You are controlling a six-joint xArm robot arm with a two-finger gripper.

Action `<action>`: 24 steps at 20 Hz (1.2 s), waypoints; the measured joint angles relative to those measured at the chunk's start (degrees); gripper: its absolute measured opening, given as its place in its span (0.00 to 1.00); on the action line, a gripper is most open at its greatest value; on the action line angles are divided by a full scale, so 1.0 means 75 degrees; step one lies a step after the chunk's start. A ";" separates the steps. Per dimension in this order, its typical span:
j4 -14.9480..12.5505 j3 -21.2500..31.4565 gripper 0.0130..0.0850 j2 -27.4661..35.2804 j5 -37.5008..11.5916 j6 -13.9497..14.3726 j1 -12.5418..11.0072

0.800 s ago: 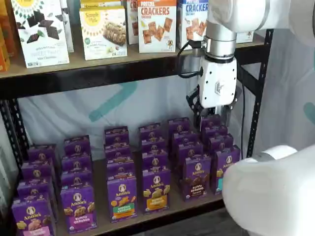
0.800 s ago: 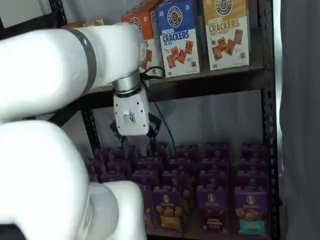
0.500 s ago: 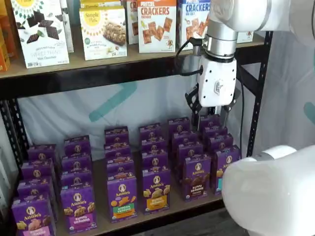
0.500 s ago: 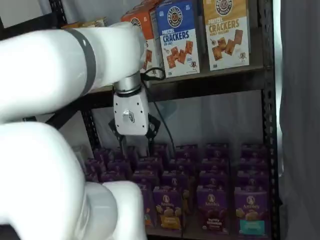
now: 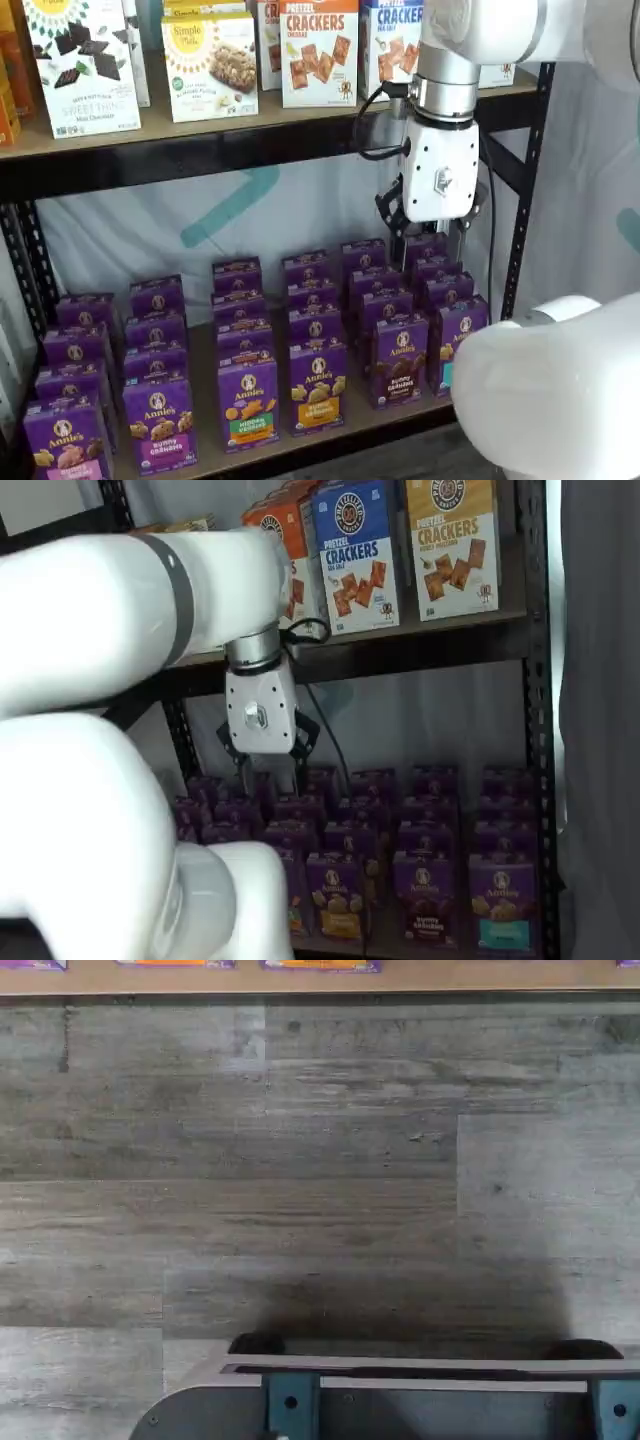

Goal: Pick up the purple box with a brown patch in the center, on the bottom shelf, the fifth box from the left

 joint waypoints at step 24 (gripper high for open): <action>-0.0013 0.0711 1.00 0.0140 -0.0887 -0.0759 -0.0715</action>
